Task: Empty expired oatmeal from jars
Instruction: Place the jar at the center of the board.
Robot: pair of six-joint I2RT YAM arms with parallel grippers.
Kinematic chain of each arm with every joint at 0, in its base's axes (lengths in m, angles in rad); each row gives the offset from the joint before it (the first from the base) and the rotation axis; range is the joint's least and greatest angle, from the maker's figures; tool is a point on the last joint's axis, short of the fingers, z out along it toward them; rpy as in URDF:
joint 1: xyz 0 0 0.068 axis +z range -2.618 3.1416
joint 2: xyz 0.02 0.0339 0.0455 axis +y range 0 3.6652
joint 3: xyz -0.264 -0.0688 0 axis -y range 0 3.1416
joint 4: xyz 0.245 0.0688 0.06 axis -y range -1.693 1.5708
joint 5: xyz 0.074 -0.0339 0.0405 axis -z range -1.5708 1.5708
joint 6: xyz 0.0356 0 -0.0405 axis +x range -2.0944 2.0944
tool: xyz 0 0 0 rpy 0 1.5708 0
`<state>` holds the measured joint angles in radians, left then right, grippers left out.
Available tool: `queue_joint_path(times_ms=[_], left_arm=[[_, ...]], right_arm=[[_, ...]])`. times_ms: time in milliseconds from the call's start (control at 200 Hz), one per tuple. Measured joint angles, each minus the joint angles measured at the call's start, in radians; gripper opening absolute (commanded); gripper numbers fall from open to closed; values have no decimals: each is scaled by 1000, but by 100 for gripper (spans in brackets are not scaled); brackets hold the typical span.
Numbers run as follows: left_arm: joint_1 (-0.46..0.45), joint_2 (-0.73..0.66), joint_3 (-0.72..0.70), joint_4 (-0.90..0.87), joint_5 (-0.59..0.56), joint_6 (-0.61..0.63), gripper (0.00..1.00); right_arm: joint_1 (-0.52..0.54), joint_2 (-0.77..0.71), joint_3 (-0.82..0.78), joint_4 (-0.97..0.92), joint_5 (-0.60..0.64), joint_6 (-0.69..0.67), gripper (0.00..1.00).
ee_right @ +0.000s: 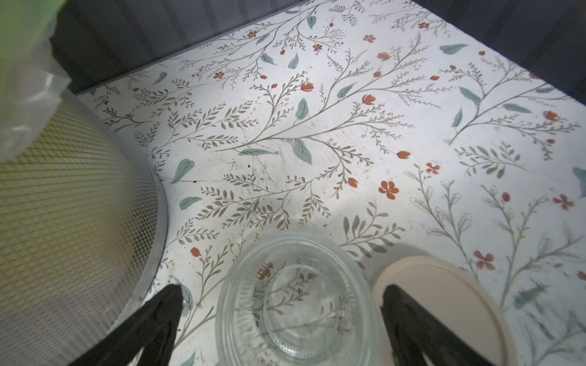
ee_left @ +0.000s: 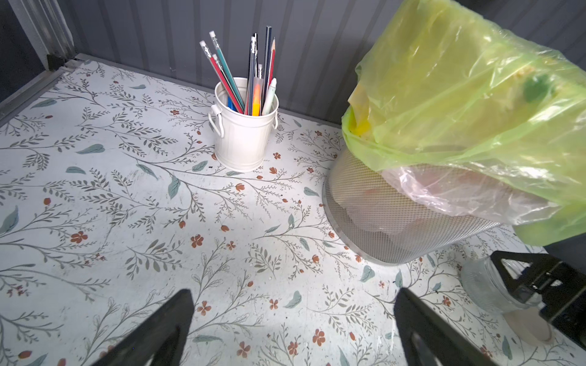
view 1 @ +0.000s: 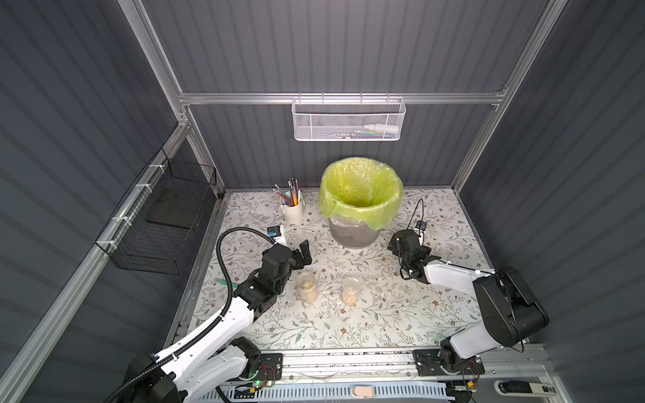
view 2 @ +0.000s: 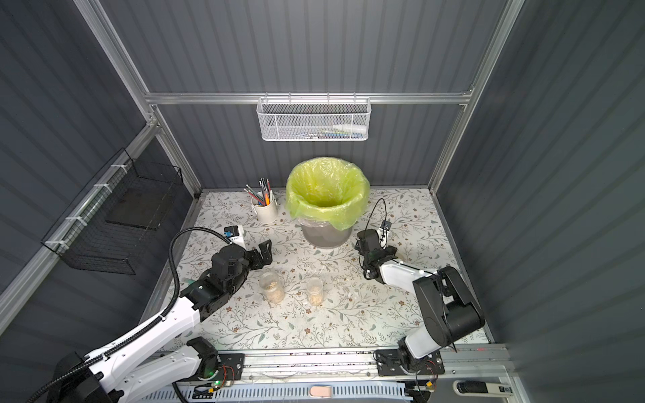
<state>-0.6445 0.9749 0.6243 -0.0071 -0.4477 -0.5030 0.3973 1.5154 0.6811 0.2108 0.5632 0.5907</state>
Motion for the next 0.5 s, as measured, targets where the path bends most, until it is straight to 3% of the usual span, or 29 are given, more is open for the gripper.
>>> queue_joint_path(times_ms=[500], left_arm=[[0,23,87,-152,-138,-26,100]], right_arm=[[34,-394,-45,-252,-79,-28,99]])
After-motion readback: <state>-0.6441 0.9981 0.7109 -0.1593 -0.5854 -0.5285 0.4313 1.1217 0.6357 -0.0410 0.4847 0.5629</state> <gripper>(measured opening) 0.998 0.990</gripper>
